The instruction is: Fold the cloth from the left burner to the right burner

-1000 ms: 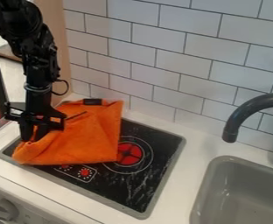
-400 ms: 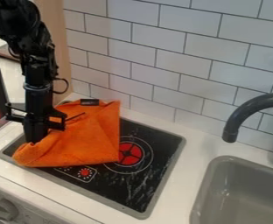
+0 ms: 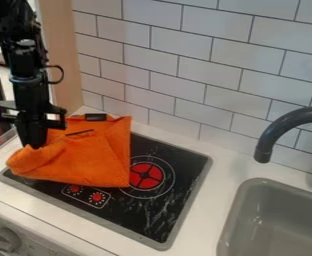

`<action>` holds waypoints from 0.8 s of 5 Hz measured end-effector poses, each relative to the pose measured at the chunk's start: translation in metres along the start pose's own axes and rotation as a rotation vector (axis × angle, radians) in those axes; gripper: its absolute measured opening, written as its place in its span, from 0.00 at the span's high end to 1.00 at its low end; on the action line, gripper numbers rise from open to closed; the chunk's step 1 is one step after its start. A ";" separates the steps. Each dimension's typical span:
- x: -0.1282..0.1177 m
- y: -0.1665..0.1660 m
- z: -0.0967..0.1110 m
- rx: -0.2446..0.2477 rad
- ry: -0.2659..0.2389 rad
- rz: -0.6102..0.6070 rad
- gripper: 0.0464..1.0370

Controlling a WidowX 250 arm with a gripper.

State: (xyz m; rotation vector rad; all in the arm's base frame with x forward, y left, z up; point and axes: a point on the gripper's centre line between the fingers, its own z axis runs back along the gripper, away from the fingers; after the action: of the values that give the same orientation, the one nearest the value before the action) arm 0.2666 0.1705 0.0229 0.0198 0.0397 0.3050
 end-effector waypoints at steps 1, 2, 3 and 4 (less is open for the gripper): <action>0.000 -0.009 0.008 -0.052 -0.009 -0.032 1.00; 0.004 -0.023 0.014 -0.090 -0.035 -0.074 1.00; 0.013 -0.050 0.020 -0.117 -0.056 -0.152 1.00; 0.024 -0.085 0.028 -0.134 -0.086 -0.241 1.00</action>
State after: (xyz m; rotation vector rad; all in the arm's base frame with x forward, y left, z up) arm 0.3157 0.0962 0.0475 -0.1039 -0.0635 0.0654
